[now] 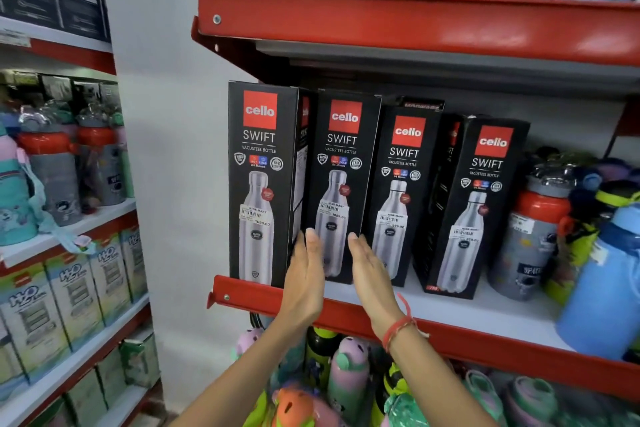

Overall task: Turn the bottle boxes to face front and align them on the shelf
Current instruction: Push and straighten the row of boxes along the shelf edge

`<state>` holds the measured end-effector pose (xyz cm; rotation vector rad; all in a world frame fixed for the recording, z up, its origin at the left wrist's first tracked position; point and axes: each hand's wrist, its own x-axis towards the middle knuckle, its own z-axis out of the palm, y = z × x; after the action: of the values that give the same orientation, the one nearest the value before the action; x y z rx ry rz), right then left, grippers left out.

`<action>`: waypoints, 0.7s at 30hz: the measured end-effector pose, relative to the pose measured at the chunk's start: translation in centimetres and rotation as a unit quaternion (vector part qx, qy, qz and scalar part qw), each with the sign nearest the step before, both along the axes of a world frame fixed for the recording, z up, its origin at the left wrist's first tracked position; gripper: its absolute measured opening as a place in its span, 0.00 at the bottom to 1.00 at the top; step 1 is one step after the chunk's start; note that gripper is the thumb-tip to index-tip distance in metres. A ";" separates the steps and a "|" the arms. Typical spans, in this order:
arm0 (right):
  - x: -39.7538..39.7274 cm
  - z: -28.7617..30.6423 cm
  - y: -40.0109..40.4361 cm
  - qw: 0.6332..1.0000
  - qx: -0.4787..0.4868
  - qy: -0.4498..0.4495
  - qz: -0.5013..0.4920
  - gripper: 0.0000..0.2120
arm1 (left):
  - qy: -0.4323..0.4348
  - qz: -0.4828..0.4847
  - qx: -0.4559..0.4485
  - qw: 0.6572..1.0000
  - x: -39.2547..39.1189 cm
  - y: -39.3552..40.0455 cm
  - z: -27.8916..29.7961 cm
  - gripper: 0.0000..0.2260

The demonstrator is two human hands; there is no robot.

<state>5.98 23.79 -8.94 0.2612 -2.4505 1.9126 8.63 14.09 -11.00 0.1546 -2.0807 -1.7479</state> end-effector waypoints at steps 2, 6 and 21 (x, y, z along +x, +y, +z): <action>0.6 -0.2 0.7 1.000 0.011 0.005 0.003 0.31 | 0.002 0.001 0.004 1.000 0.6 -0.2 -0.2 0.44; 2.2 -1.1 2.1 1.000 -0.007 -0.003 0.021 0.31 | -0.006 -0.009 0.055 0.998 2.3 -0.9 -0.6 0.53; 4.3 -1.4 2.9 0.998 -0.047 0.004 0.041 0.35 | -0.025 0.006 0.057 0.998 5.5 -1.5 -0.1 0.61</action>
<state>10.29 26.71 -10.38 0.3714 -2.3727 2.0479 14.13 12.54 -11.11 0.2455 -2.0094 -1.8752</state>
